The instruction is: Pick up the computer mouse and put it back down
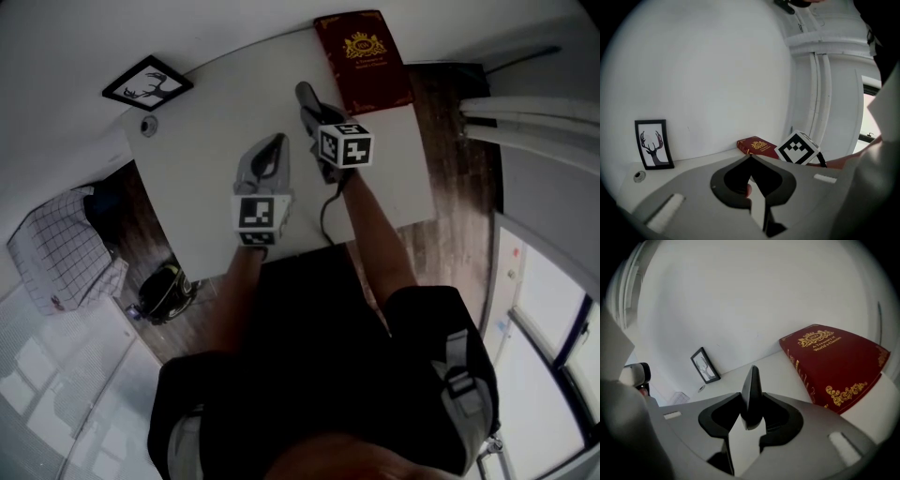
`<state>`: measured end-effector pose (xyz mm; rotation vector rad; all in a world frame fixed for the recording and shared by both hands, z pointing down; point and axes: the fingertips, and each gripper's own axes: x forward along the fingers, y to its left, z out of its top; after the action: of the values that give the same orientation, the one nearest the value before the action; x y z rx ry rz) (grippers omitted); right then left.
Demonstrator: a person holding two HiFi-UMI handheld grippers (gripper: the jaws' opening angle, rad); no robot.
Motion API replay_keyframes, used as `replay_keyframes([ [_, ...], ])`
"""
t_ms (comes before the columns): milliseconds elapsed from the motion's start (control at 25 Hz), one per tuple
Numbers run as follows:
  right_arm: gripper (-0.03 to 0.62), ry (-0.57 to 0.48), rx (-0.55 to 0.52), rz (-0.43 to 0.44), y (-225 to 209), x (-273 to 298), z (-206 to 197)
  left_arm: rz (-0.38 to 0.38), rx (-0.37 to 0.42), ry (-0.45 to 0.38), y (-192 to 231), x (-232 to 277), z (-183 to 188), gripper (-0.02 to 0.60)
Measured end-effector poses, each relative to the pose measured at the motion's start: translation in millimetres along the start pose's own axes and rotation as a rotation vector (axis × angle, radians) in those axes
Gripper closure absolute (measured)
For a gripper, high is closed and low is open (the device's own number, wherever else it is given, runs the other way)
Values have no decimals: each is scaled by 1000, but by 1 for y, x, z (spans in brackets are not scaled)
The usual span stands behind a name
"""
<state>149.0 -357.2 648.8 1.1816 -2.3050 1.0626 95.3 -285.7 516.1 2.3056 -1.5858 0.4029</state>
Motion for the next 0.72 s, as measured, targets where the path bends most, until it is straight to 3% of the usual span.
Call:
replay_keyframes([
  [720,441,43,120,-47,-23,29,-14,43,-63,67,26,27,-33,581],
])
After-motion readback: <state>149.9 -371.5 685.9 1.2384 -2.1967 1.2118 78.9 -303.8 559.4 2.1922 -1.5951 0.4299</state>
